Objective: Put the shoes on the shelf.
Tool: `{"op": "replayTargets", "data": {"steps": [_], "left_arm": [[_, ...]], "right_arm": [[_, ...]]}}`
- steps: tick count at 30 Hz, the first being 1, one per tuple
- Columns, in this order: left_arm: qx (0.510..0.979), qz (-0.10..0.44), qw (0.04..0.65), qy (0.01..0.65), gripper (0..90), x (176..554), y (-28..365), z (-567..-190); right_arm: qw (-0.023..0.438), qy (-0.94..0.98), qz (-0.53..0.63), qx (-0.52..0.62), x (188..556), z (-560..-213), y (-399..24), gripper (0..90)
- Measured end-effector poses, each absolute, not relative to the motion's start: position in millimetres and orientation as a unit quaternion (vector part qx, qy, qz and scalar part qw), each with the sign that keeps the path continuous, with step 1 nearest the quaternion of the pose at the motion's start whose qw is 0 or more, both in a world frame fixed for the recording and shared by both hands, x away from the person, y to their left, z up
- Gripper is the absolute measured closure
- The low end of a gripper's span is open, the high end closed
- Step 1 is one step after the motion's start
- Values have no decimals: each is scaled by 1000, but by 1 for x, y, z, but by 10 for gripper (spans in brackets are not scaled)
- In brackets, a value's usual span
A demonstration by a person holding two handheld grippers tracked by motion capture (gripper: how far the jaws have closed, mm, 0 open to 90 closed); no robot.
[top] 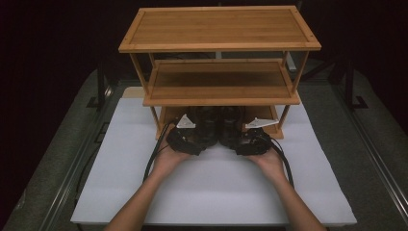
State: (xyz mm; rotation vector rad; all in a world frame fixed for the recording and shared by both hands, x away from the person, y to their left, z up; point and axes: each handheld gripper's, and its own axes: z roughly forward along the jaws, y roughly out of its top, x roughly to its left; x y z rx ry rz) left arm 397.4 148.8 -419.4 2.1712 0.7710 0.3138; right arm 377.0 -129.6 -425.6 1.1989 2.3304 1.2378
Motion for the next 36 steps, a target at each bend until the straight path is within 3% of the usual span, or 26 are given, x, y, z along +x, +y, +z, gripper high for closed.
{"op": "replayTargets", "data": {"steps": [30, 32, 33, 35, 36], "left_arm": [[861, 140, 365, 325, 155, 456, 140, -438], [874, 154, 356, 293, 155, 463, 141, -438], [864, 140, 361, 323, 155, 459, 138, -440], [868, 141, 354, 319, 154, 460, 137, -441], [902, 186, 328, 209, 154, 476, 145, -437]], "right_arm": [[165, 800, 393, 423, 433, -439, -118, 243], [164, 799, 391, 427, 436, -441, -117, 243], [164, 798, 391, 427, 437, -442, -117, 242], [161, 800, 386, 429, 438, -444, -117, 242], [161, 802, 384, 429, 438, -445, -117, 241]]}}
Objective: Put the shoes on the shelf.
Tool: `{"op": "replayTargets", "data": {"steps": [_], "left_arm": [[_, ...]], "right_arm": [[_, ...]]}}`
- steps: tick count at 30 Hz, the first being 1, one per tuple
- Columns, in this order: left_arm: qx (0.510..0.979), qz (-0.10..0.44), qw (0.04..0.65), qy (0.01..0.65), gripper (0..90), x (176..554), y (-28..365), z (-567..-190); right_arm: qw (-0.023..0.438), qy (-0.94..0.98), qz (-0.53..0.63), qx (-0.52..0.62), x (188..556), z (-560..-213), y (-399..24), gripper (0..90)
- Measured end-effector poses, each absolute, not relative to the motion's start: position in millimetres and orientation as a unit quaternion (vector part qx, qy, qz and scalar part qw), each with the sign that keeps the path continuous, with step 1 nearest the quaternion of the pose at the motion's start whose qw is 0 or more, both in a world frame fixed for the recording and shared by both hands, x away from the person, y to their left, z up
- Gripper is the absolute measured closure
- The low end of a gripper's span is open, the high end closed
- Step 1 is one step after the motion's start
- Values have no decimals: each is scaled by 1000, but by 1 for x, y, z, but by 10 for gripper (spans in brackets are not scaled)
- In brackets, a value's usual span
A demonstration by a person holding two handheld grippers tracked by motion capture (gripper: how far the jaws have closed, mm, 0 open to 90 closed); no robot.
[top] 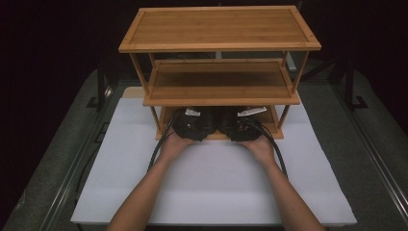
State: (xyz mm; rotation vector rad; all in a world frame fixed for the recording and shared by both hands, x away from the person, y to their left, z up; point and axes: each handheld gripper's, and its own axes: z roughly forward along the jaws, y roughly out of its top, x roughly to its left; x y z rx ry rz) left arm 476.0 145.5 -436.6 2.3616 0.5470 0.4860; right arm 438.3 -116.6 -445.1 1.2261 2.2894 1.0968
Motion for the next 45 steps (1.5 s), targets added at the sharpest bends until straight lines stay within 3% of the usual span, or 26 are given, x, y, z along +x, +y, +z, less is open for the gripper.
{"op": "replayTargets", "data": {"steps": [1, 2, 6, 15, 25, 45], "left_arm": [[869, 131, 357, 316, 152, 460, 138, -443], [866, 136, 355, 325, 152, 460, 138, -443], [860, 116, 368, 334, 149, 461, 142, -442], [858, 128, 374, 329, 149, 448, 147, -428], [856, 134, 378, 326, 149, 416, 186, -421], [853, 168, 342, 357, 149, 293, 298, -429]], "right_arm": [[157, 802, 381, 431, 438, -447, -116, 240], [154, 799, 386, 433, 438, -447, -117, 238], [146, 797, 388, 440, 439, -448, -118, 231], [150, 791, 405, 433, 428, -431, -129, 231], [150, 796, 396, 433, 394, -429, -162, 178], [174, 786, 383, 453, 280, -443, -245, 178]]}}
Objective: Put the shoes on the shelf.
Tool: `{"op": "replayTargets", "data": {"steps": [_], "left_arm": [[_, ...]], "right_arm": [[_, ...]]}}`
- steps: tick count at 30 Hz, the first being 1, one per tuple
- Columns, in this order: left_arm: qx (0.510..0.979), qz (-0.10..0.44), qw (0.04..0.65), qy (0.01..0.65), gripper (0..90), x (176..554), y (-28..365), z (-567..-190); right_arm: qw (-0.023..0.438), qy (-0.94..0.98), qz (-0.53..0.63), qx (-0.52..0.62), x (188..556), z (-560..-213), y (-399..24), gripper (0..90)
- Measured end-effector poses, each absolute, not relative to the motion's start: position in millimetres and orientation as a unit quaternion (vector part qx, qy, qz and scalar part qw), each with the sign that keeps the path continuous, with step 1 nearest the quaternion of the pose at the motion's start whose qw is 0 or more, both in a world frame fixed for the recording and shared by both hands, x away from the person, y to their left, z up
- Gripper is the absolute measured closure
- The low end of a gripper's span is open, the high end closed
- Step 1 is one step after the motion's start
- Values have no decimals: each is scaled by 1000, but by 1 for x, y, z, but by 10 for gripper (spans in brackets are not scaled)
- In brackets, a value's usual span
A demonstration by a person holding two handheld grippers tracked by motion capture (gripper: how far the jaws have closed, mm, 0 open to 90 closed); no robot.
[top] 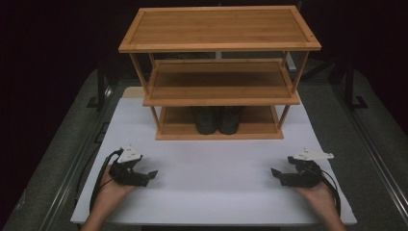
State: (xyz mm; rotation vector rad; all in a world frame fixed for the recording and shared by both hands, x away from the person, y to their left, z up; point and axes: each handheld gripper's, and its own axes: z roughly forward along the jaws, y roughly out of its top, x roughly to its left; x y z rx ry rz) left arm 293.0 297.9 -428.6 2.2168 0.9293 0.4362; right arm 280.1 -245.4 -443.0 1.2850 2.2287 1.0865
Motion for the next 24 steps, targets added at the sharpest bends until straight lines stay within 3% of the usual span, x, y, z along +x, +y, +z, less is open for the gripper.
{"op": "replayTargets", "data": {"steps": [9, 21, 24], "left_arm": [[846, 180, 337, 371, 149, 253, 323, -446], [838, 174, 347, 384, 130, 252, 328, -450], [836, 178, 339, 394, 72, 253, 328, -450]], "right_arm": [[200, 786, 355, 465, 246, -452, -265, 178], [192, 792, 338, 471, 245, -457, -269, 159], [193, 792, 338, 471, 245, -457, -269, 156]]}}
